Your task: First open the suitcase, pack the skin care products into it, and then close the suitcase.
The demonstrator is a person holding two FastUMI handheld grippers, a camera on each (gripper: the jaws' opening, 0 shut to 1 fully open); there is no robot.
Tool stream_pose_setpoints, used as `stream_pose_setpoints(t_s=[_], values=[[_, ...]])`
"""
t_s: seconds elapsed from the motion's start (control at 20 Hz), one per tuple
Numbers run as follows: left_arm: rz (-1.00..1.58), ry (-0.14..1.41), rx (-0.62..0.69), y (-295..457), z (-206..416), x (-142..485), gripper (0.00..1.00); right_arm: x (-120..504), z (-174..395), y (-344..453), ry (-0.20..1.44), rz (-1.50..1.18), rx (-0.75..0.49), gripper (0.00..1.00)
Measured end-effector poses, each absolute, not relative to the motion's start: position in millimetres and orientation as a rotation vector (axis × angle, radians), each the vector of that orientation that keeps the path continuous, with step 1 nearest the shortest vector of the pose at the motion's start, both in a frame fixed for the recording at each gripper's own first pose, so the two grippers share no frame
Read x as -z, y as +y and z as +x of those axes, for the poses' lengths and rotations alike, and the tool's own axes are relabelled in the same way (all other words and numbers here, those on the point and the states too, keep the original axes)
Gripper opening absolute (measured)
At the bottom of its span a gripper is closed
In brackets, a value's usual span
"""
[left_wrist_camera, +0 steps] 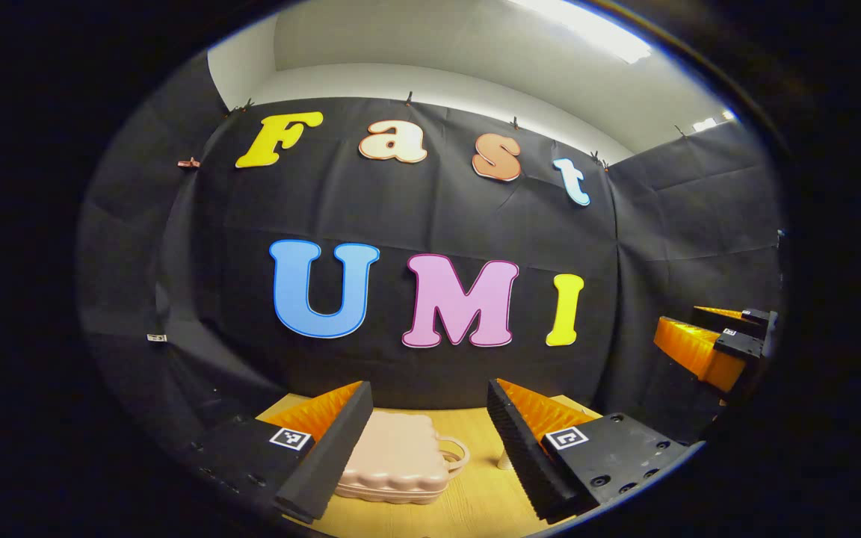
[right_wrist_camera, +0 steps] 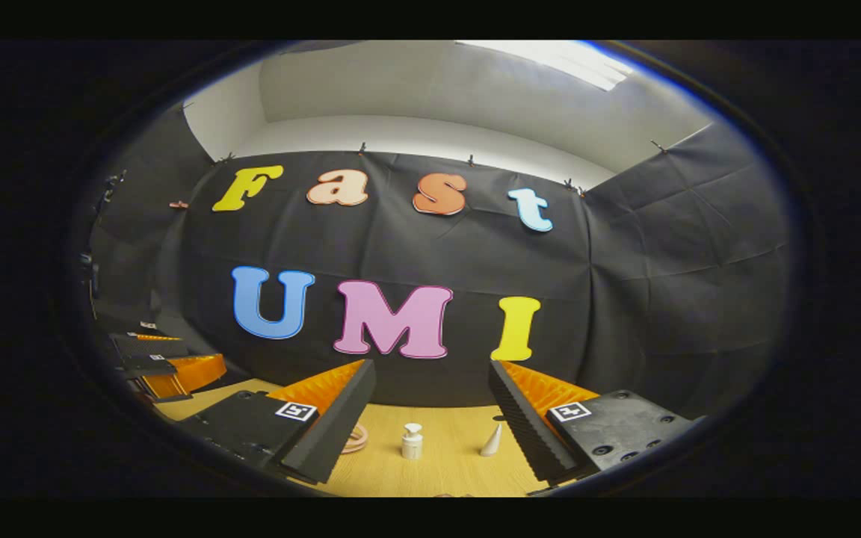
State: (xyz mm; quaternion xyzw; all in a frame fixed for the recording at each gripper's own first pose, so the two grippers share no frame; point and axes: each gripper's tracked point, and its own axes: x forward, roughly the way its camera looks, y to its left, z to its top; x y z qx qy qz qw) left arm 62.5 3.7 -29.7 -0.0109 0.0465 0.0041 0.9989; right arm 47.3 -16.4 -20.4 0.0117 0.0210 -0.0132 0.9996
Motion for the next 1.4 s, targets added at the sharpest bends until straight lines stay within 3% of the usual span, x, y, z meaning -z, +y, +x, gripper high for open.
stream_pose_setpoints(t_s=[0.35, 0.65, 1.05, 1.3, 1.35, 1.4], values=[[-0.069, 0.232, 0.038, -28, 145, 101, 0.98, 38, 94, -48, 0.035, -0.015, 0.014, 0.97], [-0.001, 0.440, 0.077, -57, 216, 215, 0.98, 62, 141, -82, 0.040, -0.027, -0.006, 0.97], [-0.101, 0.691, 0.064, -80, 262, 321, 0.98, 97, 185, -129, 0.068, -0.100, 0.000, 0.97], [-0.161, 0.832, -0.020, -81, 270, 361, 0.89, 116, 203, -148, 0.097, -0.100, 0.004, 0.96], [-0.154, 0.866, -0.027, -82, 273, 371, 0.78, 119, 207, -150, 0.100, -0.098, 0.005, 0.97], [-0.129, 0.909, -0.044, -80, 273, 381, 0.78, 121, 210, -152, 0.102, -0.095, 0.005, 0.97]])
